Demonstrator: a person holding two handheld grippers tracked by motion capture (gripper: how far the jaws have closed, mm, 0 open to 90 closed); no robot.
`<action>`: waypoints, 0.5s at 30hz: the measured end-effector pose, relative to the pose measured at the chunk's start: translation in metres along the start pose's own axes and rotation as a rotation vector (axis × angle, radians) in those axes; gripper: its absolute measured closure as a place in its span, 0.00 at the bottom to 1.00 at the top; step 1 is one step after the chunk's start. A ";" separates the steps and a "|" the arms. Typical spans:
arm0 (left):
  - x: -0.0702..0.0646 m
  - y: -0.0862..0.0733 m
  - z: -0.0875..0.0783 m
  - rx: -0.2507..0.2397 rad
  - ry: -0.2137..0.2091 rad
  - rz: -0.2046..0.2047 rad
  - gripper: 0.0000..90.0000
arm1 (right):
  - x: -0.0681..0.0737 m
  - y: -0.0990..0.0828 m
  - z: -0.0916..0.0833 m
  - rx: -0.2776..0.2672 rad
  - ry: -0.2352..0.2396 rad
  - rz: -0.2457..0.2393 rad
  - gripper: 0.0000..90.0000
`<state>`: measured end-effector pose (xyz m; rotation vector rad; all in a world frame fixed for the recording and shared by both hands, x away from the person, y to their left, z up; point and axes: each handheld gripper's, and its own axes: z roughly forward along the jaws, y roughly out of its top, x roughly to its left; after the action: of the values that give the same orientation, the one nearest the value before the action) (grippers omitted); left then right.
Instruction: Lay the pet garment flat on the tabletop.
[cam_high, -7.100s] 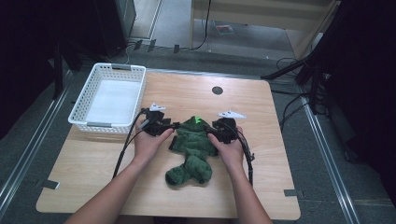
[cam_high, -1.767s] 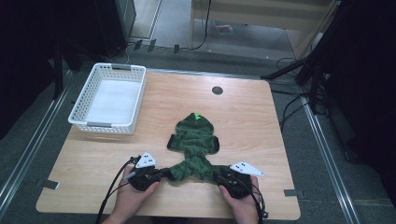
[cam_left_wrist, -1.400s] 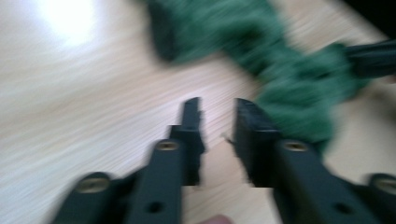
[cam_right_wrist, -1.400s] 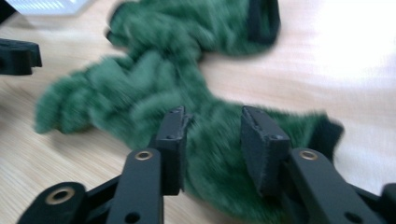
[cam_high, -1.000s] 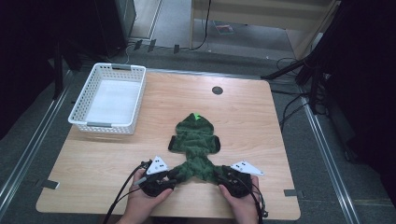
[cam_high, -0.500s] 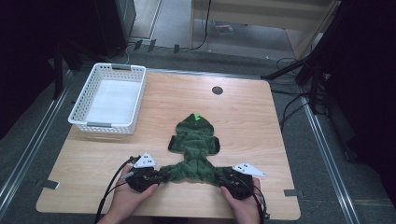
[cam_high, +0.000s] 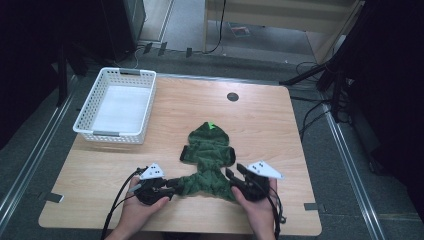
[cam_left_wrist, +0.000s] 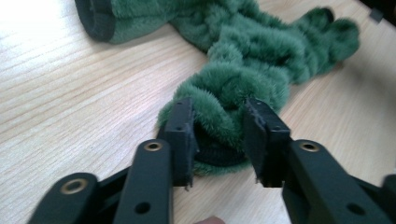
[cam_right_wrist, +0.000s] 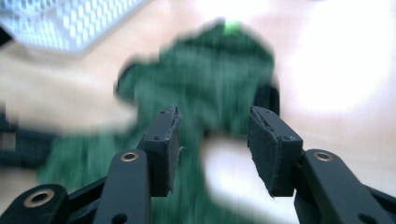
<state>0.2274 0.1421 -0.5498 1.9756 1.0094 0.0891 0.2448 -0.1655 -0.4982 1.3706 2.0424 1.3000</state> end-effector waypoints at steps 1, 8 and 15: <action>0.000 0.000 0.000 0.001 0.003 0.001 0.76 | 0.001 0.016 0.007 -0.016 -0.007 -0.007 0.61; 0.003 -0.002 0.001 0.002 0.002 0.004 0.81 | 0.010 0.085 0.091 -0.008 -0.076 -0.062 0.61; 0.001 -0.004 0.002 -0.010 0.040 0.010 0.87 | -0.006 0.081 0.172 0.191 -0.129 0.033 0.64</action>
<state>0.2262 0.1422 -0.5538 1.9770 1.0227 0.1397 0.4124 -0.0774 -0.5195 1.5331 2.1074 1.0219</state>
